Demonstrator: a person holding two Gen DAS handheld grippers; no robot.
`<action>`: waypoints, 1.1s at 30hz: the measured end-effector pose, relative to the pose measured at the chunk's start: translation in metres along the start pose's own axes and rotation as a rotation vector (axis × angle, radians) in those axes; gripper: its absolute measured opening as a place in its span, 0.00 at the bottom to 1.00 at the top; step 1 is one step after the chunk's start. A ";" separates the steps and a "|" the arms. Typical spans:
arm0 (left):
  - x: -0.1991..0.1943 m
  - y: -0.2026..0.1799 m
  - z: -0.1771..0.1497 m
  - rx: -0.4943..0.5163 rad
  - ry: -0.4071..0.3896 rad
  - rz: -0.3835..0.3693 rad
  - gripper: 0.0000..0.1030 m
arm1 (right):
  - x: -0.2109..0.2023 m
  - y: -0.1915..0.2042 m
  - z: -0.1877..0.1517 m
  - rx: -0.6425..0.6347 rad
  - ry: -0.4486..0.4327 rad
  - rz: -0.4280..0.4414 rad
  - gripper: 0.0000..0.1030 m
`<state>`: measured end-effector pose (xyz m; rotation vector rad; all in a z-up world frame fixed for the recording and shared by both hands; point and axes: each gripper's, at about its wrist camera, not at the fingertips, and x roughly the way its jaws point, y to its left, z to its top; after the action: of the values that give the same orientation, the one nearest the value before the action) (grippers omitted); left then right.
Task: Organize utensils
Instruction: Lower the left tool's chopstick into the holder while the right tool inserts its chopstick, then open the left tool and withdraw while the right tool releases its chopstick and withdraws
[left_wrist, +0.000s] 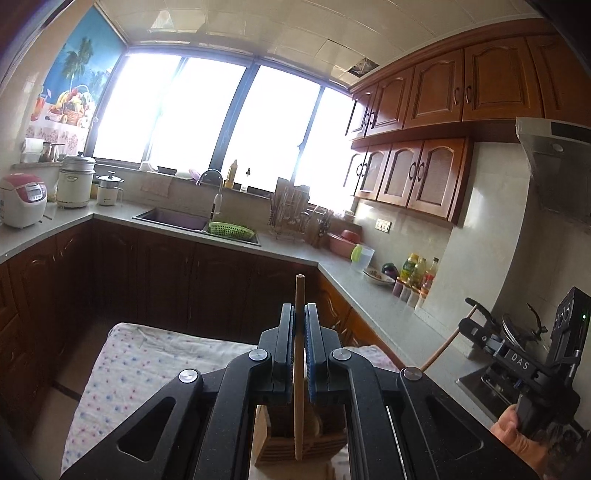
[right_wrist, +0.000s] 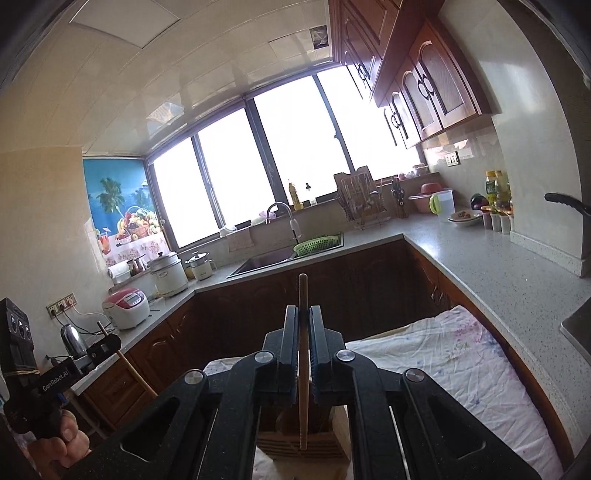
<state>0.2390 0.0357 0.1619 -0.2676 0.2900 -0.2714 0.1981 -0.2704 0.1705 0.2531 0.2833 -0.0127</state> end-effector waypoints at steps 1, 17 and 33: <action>0.010 0.001 0.001 -0.004 -0.006 0.004 0.04 | 0.008 0.000 0.001 0.000 0.002 -0.001 0.05; 0.148 0.010 -0.075 -0.014 0.073 0.079 0.04 | 0.085 -0.008 -0.058 -0.071 0.066 -0.031 0.05; 0.149 0.013 -0.071 0.001 0.123 0.079 0.06 | 0.094 -0.016 -0.067 -0.049 0.111 -0.029 0.10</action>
<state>0.3573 -0.0123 0.0564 -0.2386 0.4211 -0.2104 0.2696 -0.2670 0.0786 0.2010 0.3968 -0.0208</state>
